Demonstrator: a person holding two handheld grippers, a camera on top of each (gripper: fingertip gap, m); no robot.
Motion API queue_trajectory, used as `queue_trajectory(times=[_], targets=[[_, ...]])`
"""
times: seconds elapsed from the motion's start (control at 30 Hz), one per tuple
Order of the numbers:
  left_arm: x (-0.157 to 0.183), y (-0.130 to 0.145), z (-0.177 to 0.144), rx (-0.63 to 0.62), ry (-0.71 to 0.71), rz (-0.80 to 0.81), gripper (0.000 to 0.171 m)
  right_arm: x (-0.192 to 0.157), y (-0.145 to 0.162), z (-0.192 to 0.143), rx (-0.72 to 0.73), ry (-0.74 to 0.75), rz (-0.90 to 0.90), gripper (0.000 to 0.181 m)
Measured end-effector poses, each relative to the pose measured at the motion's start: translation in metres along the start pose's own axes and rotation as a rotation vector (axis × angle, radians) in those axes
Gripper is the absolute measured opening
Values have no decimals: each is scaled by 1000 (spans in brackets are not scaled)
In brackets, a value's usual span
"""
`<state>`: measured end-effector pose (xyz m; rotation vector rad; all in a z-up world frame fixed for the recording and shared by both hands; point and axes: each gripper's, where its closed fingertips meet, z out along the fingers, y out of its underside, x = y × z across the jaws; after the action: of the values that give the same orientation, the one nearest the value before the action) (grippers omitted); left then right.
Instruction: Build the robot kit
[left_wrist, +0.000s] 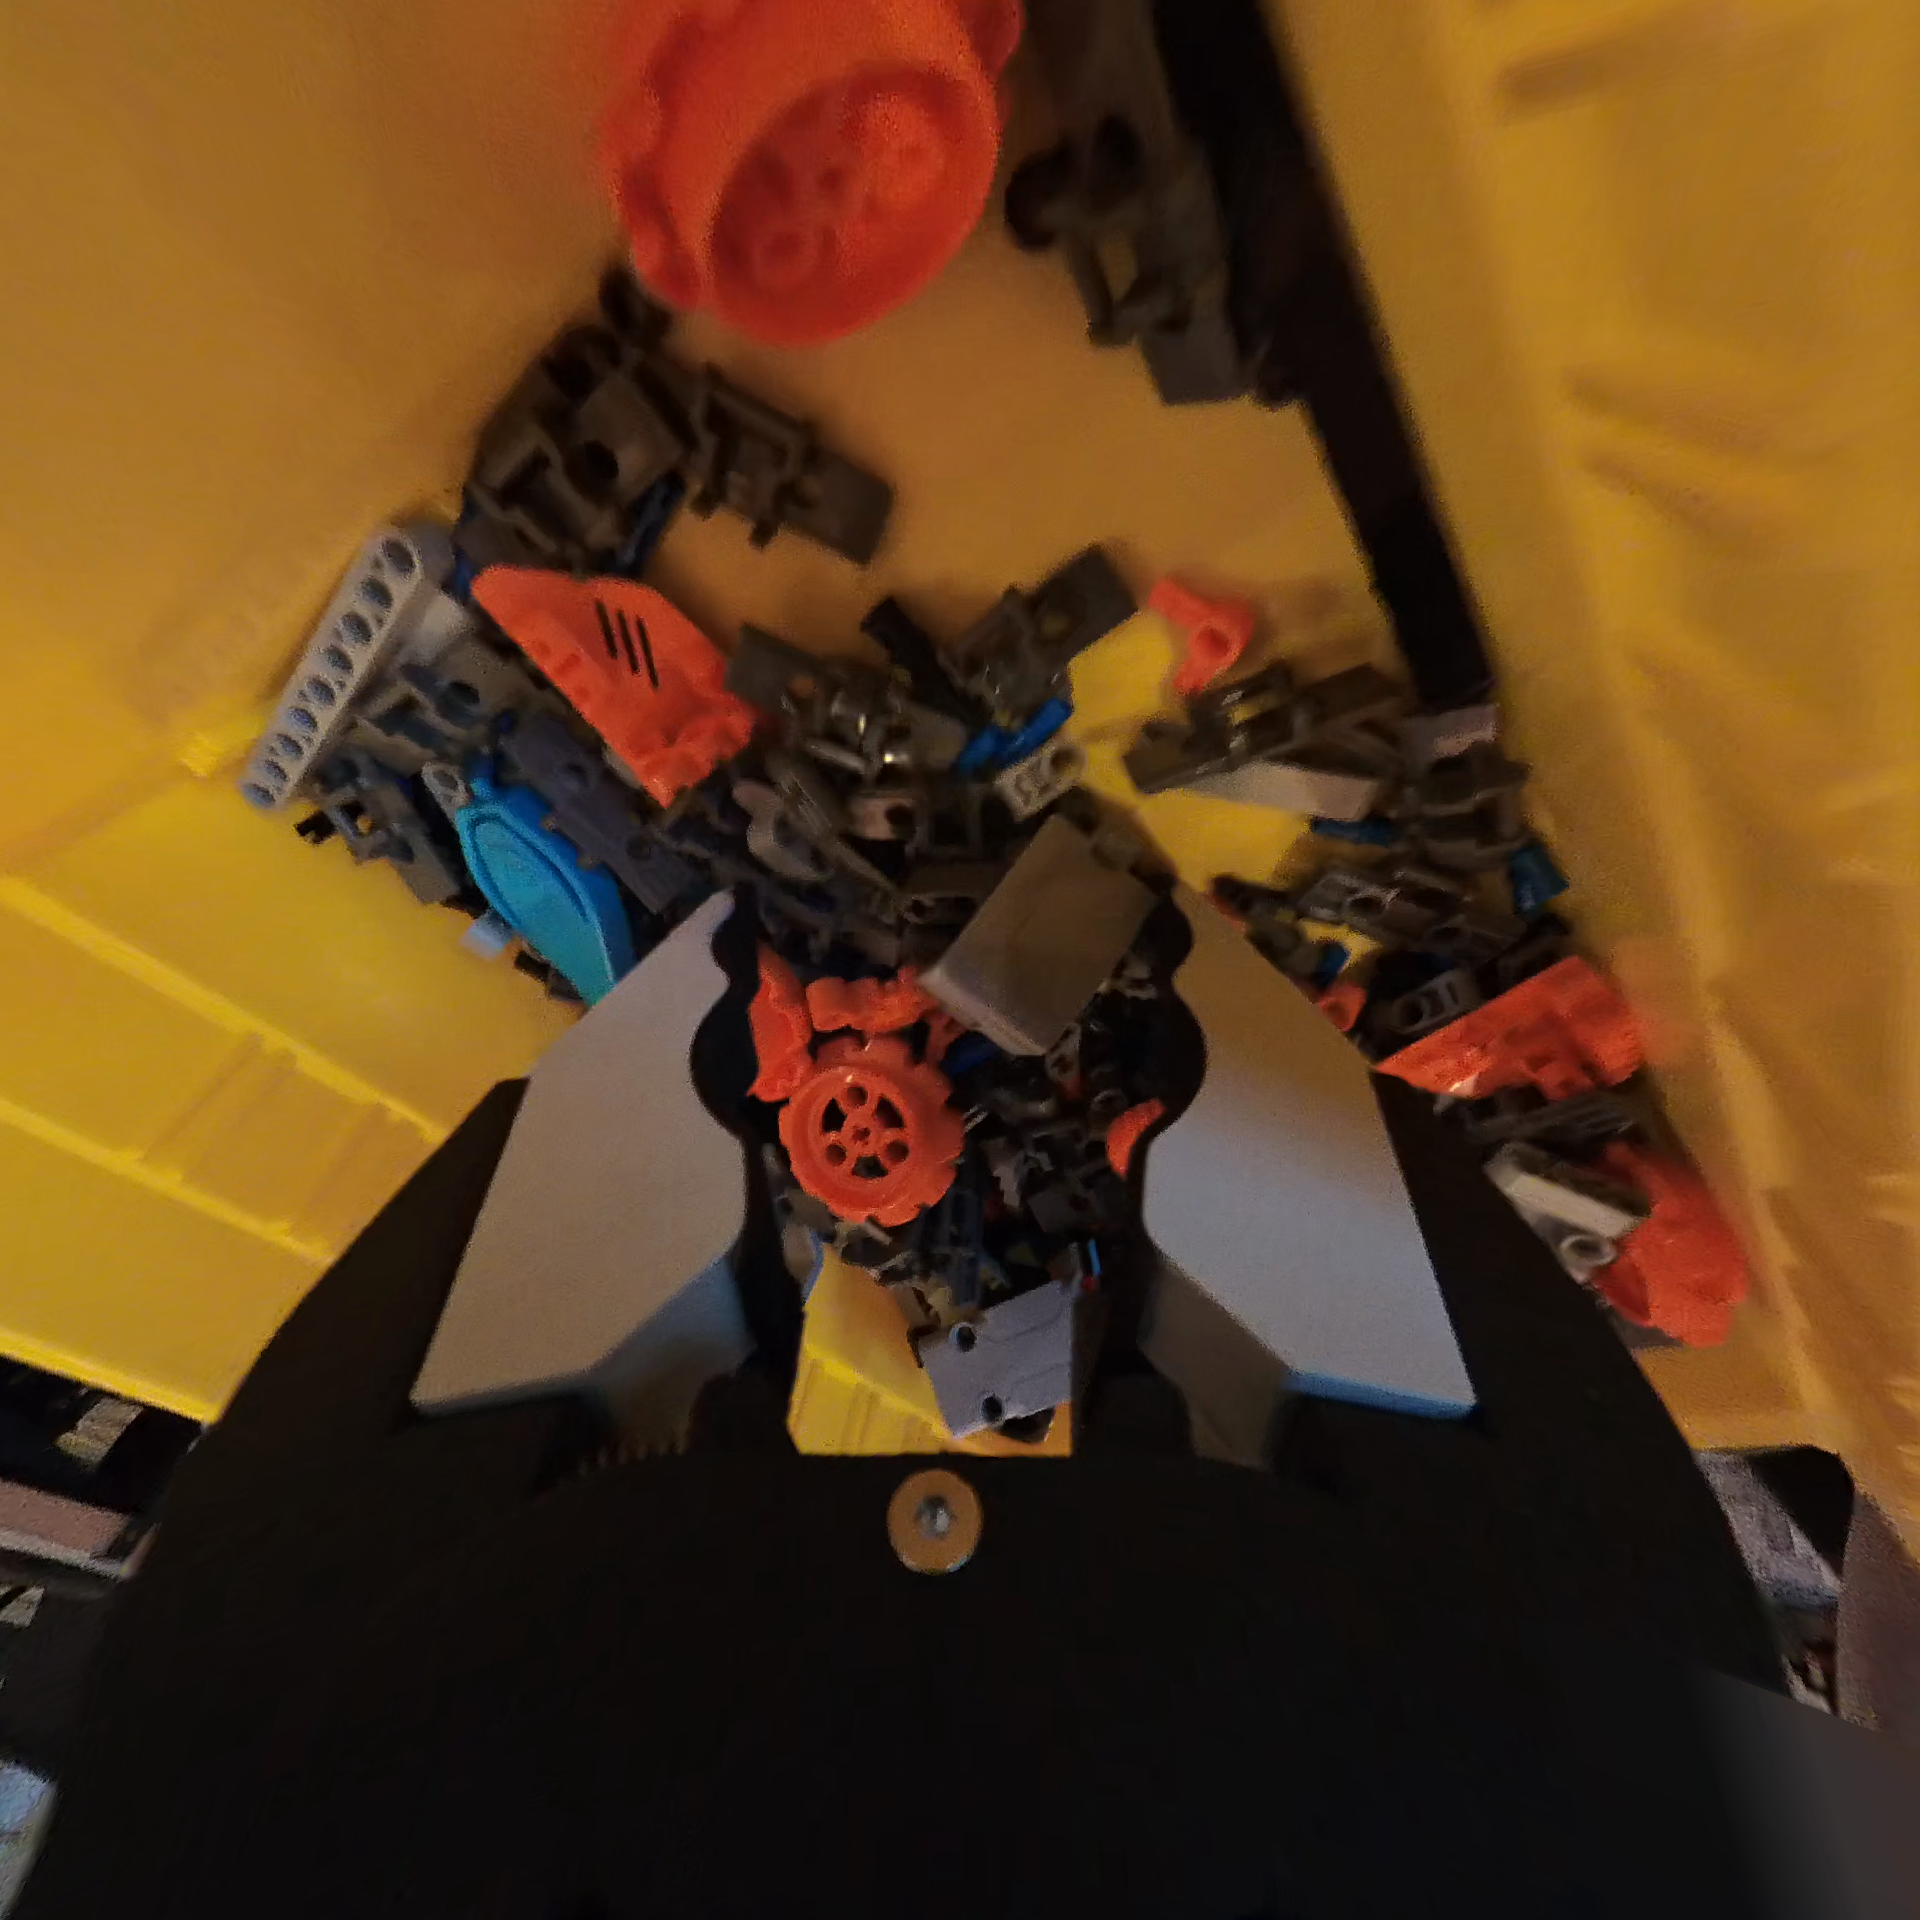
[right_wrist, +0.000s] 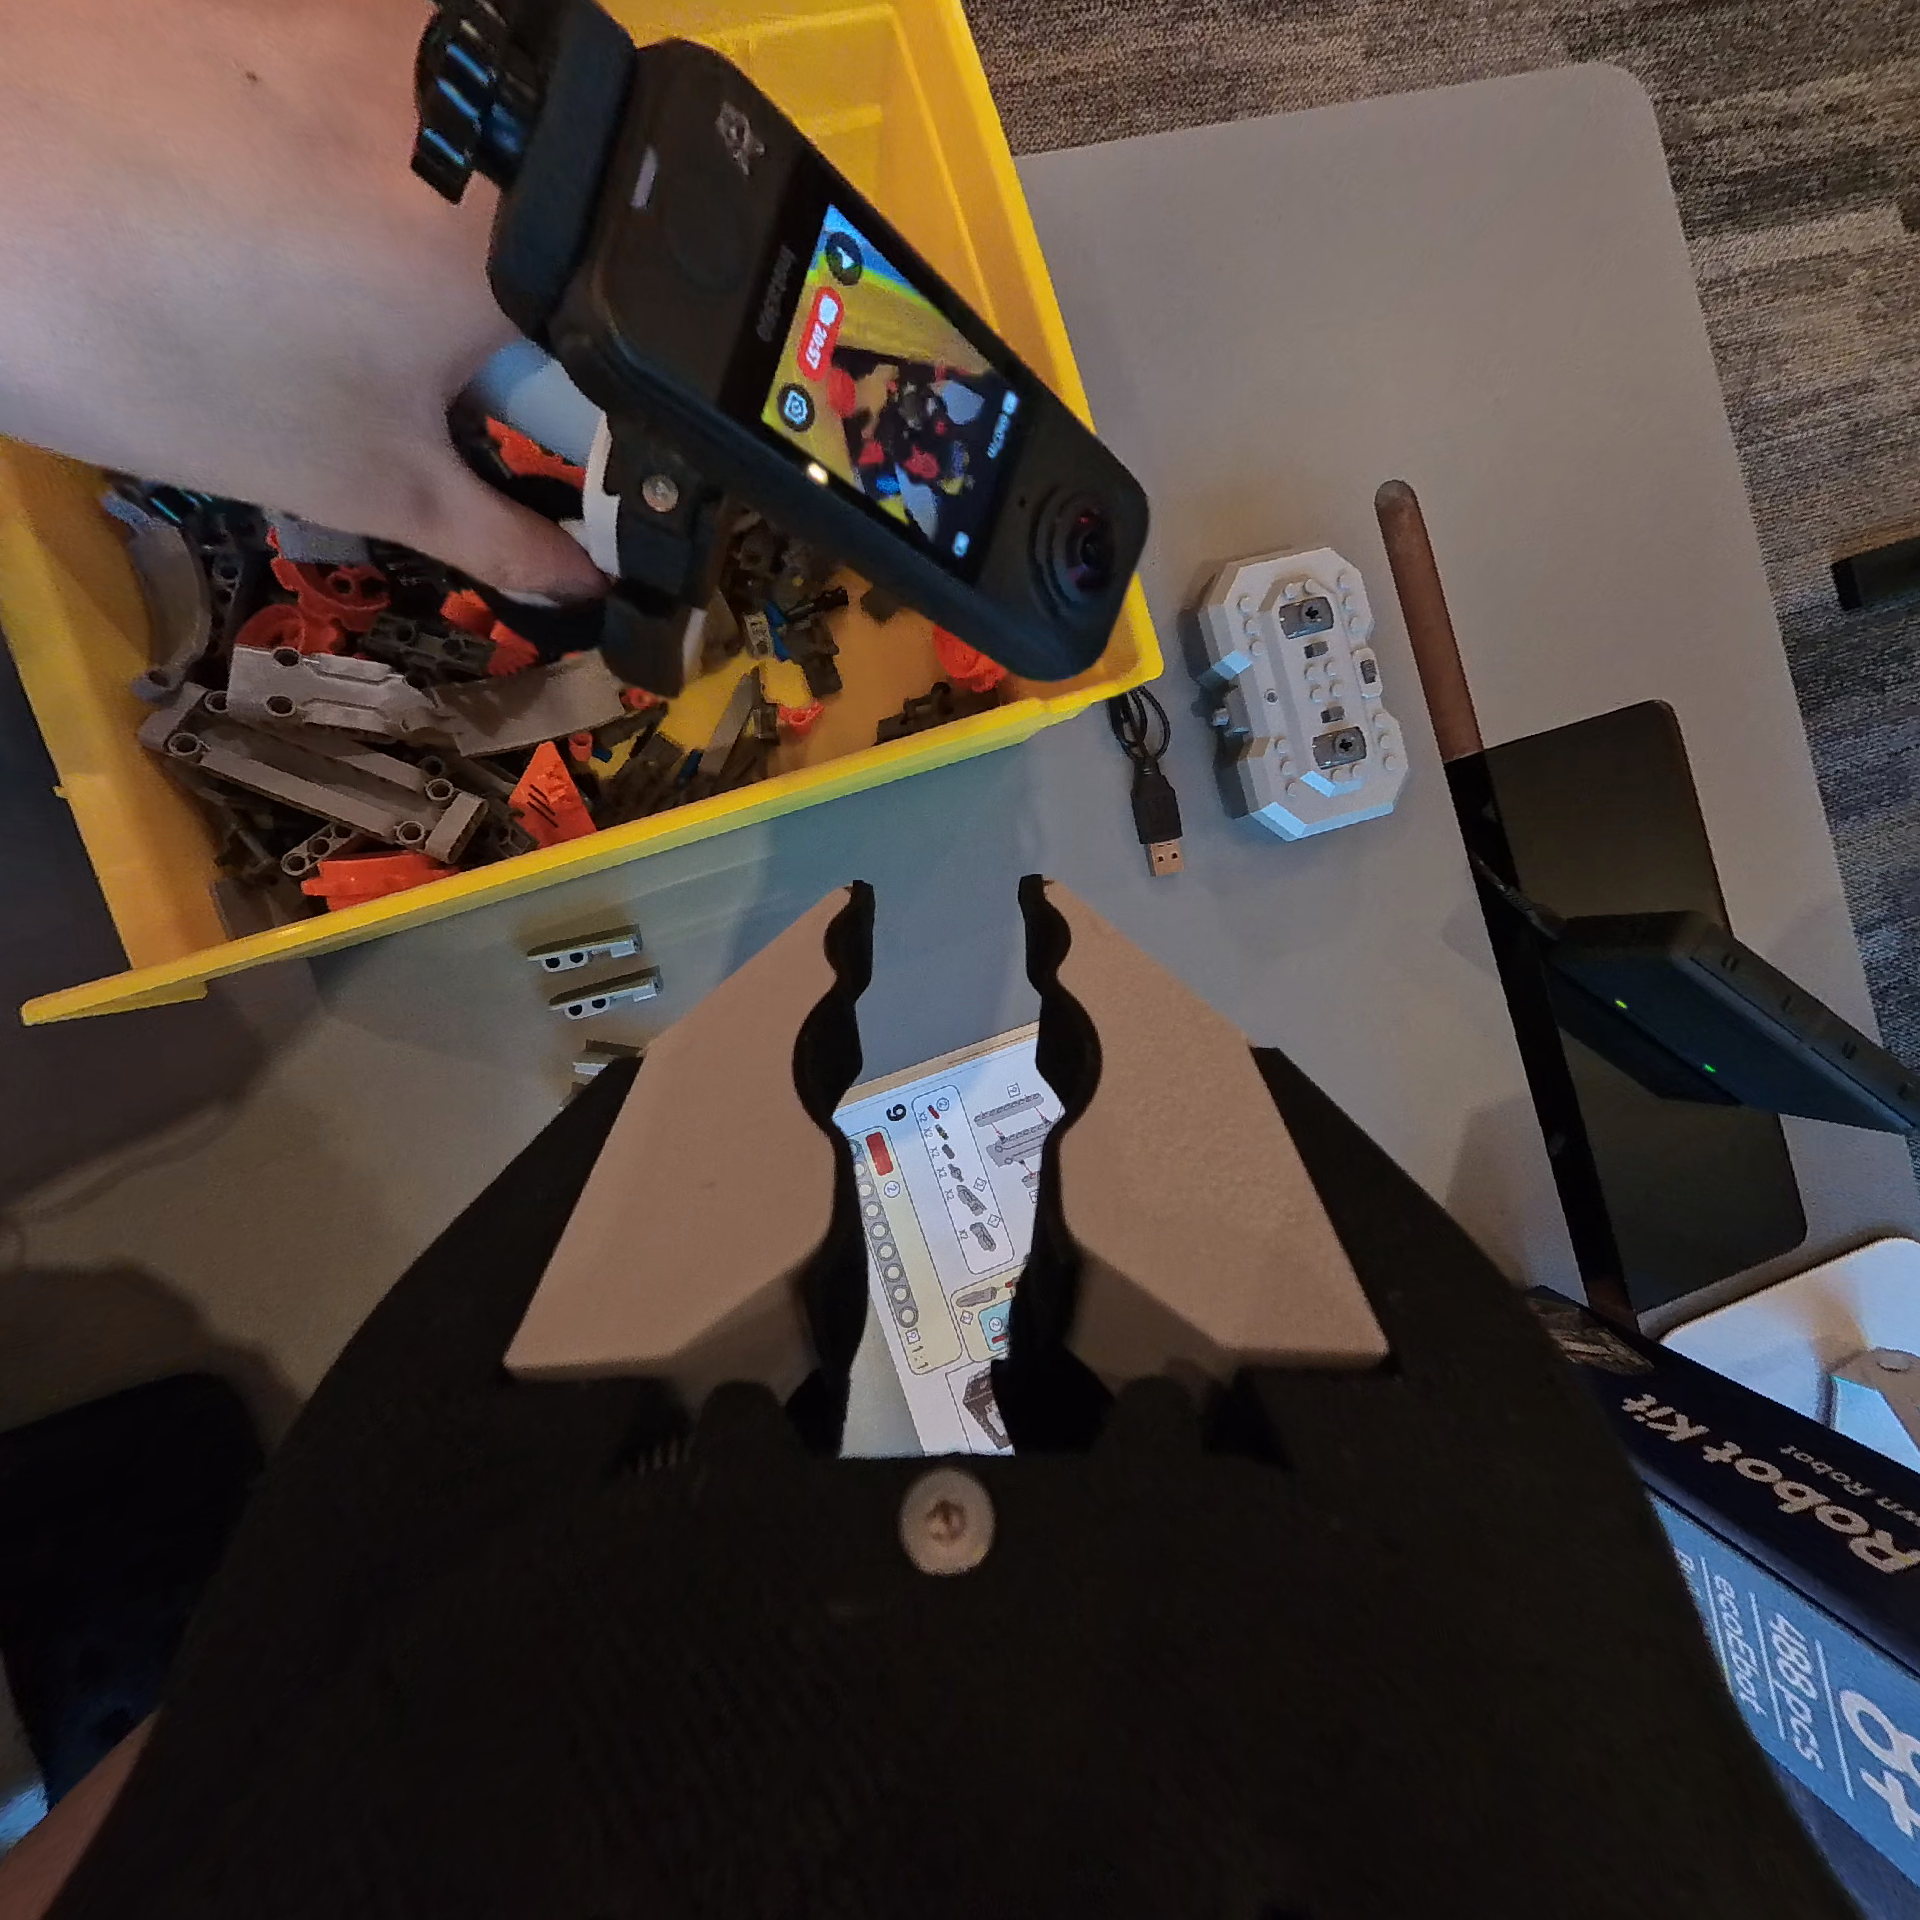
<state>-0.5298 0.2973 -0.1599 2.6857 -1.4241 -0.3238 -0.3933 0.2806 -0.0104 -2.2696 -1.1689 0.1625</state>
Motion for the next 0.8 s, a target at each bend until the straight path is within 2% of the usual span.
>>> queue_trajectory(times=[0.07, 0.2, 0.47, 0.8], targets=[[-9, 14, 2, -53, -36, 2, 51, 0, 0, 0, -3, 1, 1, 29], [-16, 24, 2, -65, -19, -10, 41, -1, 1, 2, -10, -1, -3, 29], [-24, 43, -8, -52, 8, -51, 37, -1, 1, 2, -13, -1, -5, 29], [-16, 76, -20, -58, 72, -80, 33, -1, 1, 4, -21, -2, -6, 29]])
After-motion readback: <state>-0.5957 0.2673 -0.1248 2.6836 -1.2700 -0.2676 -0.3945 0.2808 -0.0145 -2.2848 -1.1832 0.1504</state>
